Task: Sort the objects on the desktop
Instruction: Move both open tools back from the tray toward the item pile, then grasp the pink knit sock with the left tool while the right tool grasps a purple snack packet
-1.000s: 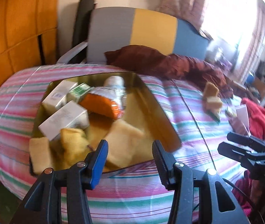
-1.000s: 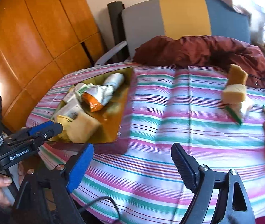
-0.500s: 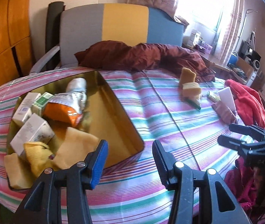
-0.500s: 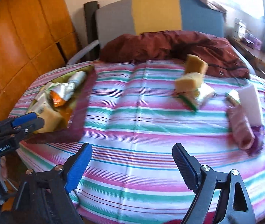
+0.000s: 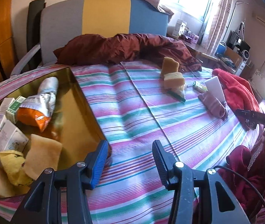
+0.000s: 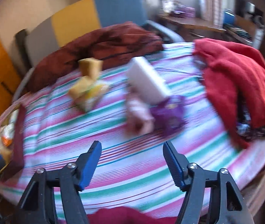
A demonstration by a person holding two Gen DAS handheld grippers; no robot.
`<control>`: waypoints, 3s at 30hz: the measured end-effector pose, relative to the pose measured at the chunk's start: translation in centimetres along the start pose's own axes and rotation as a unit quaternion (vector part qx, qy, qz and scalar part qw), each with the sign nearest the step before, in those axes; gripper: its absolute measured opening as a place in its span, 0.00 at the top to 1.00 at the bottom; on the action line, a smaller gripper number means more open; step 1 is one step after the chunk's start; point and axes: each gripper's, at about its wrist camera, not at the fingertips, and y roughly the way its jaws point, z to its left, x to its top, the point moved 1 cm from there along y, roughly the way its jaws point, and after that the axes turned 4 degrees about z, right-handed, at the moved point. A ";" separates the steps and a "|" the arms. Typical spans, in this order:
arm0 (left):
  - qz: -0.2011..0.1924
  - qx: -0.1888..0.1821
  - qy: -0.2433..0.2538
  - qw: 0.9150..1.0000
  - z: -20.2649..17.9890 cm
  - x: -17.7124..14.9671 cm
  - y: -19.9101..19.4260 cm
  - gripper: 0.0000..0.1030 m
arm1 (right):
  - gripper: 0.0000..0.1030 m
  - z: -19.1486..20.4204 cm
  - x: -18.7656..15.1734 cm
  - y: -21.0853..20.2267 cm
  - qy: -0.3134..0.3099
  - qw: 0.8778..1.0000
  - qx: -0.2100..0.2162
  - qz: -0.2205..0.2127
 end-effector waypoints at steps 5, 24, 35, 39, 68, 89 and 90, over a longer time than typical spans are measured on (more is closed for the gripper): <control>0.008 -0.007 0.013 1.000 -1.0 0.5 0.9 0.52 | 0.39 -3.5 2.3 2.7 0.044 0.998 -0.021 0.030; 0.052 -0.036 0.035 0.997 -4.3 3.0 5.5 0.52 | 0.70 -5.5 5.8 10.0 0.062 0.995 -0.037 0.063; 0.080 -0.136 0.049 0.986 -10.4 8.1 9.2 0.52 | 0.44 -5.7 4.6 9.5 0.083 0.992 0.017 0.091; 0.084 -0.160 0.069 0.981 -13.6 9.6 10.7 0.52 | 0.44 -7.0 5.0 8.9 0.110 0.991 0.011 0.071; 0.160 -0.218 0.065 0.961 -20.4 9.9 20.2 0.65 | 0.40 -8.2 5.5 8.0 0.131 0.990 0.020 0.050; 0.128 -0.182 0.009 0.975 -10.8 4.8 14.6 0.65 | 0.60 -1.9 2.4 9.7 -0.008 0.990 -0.049 0.136; 0.125 -0.179 0.007 0.976 -10.4 4.6 14.3 0.65 | 0.60 -1.9 2.3 9.6 -0.008 0.990 -0.049 0.134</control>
